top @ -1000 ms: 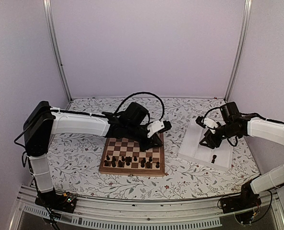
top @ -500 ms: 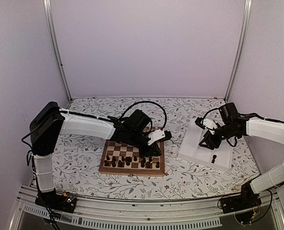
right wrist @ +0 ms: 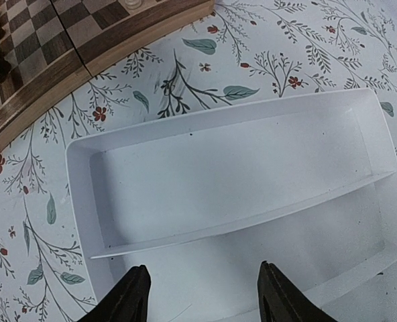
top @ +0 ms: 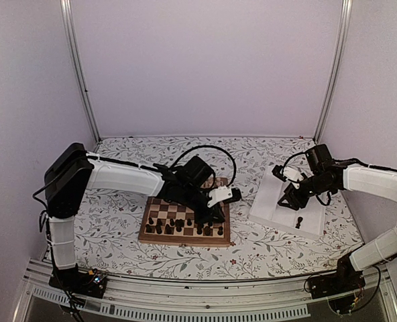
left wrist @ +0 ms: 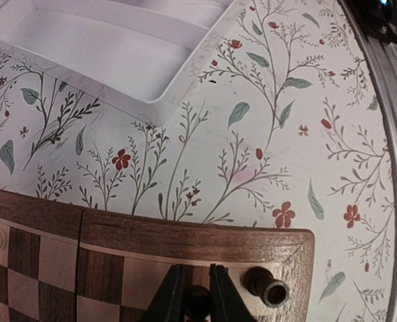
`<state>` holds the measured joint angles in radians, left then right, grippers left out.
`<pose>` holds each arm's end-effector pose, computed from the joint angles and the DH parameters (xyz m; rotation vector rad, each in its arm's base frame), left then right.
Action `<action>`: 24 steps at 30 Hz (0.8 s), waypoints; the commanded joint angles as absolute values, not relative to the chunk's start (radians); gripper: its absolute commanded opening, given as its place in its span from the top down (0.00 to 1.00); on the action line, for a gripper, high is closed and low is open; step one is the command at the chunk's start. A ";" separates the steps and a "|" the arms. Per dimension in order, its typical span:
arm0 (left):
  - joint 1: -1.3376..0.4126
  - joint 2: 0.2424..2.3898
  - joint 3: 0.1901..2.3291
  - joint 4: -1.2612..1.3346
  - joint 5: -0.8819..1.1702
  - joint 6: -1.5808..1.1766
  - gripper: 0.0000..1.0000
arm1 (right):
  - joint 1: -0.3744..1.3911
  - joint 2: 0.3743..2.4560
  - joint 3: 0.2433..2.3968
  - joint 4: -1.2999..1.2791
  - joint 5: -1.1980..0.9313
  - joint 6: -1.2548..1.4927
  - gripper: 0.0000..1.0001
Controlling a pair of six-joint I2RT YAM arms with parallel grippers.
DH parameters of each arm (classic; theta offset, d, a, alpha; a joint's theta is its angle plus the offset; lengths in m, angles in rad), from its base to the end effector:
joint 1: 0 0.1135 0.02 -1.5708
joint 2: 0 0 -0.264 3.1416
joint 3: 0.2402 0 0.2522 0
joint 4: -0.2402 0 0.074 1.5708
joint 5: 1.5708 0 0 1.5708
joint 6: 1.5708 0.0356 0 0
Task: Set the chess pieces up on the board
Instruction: Place the chess piece on the chessboard.
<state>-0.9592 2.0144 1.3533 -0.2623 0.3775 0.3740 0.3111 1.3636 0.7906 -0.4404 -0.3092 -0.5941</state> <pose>0.2351 -0.3580 0.1635 1.6973 1.8943 -0.7099 0.2453 0.0902 0.1979 -1.2099 2.2297 0.2887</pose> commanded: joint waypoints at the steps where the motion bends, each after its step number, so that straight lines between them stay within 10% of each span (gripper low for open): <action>1: -0.977 2.043 1.384 -0.293 0.382 0.395 0.83 | 0.310 1.372 0.782 -0.433 -0.321 -0.591 0.43; 24: -0.979 2.028 1.413 -0.307 0.343 0.391 0.69 | 0.307 1.368 0.814 -0.457 -0.321 -0.588 0.42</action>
